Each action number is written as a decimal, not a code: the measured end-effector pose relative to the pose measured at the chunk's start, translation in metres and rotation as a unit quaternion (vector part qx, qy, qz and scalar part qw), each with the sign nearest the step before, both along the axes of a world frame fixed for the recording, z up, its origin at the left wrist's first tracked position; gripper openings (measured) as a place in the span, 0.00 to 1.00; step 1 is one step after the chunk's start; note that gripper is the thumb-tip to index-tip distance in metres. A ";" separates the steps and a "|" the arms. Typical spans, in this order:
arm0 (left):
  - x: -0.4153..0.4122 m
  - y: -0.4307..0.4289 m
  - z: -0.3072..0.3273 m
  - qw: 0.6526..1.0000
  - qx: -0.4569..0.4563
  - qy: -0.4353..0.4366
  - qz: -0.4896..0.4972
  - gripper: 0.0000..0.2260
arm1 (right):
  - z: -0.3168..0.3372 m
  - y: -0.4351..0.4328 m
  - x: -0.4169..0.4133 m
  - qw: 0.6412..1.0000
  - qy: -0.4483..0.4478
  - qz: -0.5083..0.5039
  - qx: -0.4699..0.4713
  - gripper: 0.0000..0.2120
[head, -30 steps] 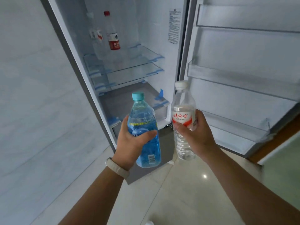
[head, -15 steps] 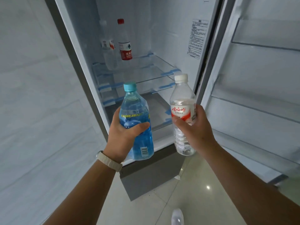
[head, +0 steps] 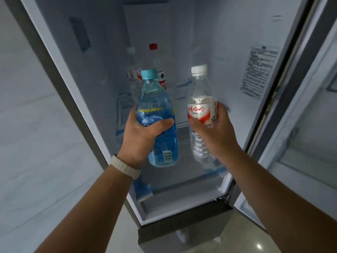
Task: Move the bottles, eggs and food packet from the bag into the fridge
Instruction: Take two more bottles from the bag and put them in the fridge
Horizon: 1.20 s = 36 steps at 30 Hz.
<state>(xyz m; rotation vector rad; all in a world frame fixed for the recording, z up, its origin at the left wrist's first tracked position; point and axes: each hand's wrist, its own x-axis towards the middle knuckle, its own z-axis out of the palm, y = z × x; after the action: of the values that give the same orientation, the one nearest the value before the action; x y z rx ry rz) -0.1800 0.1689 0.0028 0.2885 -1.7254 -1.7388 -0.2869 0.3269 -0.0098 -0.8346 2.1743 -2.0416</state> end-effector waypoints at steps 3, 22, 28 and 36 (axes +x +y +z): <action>-0.024 -0.013 0.014 1.000 0.000 0.005 0.019 0.31 | 0.006 -0.022 -0.029 1.000 0.006 0.026 -0.006 0.25; -0.099 -0.096 0.018 0.966 -0.038 0.033 0.255 0.26 | 0.023 -0.144 -0.109 0.996 0.064 0.041 -0.036 0.28; -0.119 -0.107 0.004 0.961 0.000 0.035 0.273 0.30 | 0.009 -0.174 -0.127 0.997 0.054 0.040 -0.028 0.29; -0.140 -0.117 -0.014 0.958 -0.017 0.047 0.283 0.31 | -0.010 -0.192 -0.148 0.997 0.043 0.054 -0.030 0.30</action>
<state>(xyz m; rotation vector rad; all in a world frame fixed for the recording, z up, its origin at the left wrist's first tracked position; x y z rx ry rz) -0.3199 0.0519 -0.0107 0.6085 -1.4199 -1.2779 -0.4352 0.1353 -0.0200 -1.0401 2.0691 -2.0644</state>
